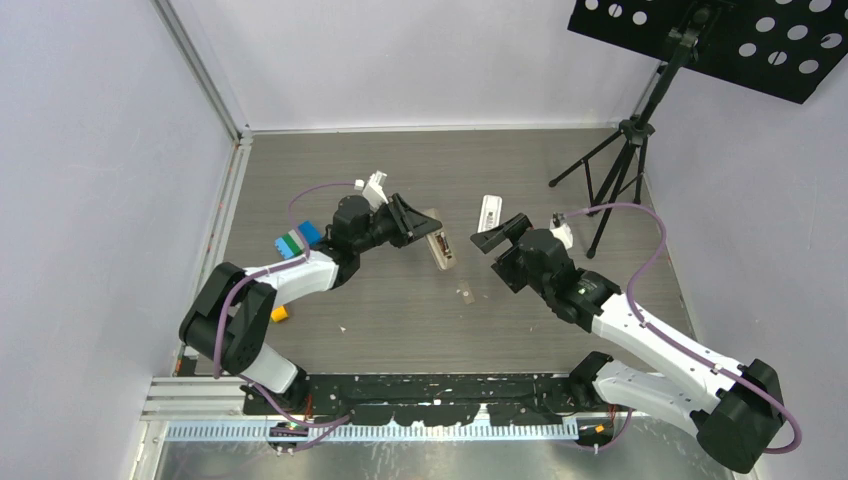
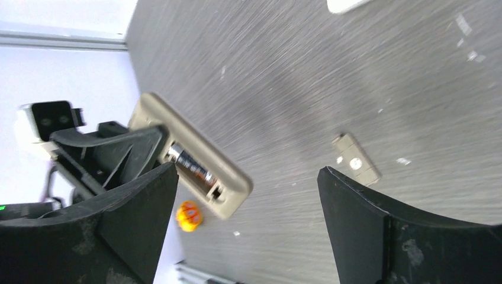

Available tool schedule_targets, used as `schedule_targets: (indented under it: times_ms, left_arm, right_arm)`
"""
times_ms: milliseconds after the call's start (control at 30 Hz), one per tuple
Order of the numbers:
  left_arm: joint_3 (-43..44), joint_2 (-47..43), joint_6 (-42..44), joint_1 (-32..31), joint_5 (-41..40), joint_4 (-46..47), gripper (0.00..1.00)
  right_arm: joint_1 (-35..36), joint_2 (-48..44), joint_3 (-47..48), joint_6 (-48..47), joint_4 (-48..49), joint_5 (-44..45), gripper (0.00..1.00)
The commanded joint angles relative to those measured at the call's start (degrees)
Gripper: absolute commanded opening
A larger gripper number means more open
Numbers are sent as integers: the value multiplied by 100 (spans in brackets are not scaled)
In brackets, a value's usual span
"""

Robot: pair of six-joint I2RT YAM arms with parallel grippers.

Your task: Load the batteries into the remote control

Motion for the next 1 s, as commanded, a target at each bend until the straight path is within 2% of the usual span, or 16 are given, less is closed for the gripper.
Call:
schedule_targets:
  times_ms: [0,133,267,500,767,967]
  left_arm:
    - [217,97,-241,25,-327,916,0]
    - [401,32,-348,25,-432,695,0]
    - [576,-160,-310,27,-531,168,0]
    - [851,-313,-382,20,-385,-594,0]
    - [989,-331,-484,16,-208,-768,0]
    - [1024,-282,-476,24,42,-648,0]
  right_arm:
    - [-17,-60,-118,1283,684,-322,96]
    - [-19,283,-166,1748,1245,-555,96]
    - [-9,598,-463,2086,2386,-734,96]
    - [-9,951,-611,2062,3929,-711,96]
    - [-9,1337,-531,2213,4300,-917,96]
    - [-7,1612,-506,2280,4644,-1067,89]
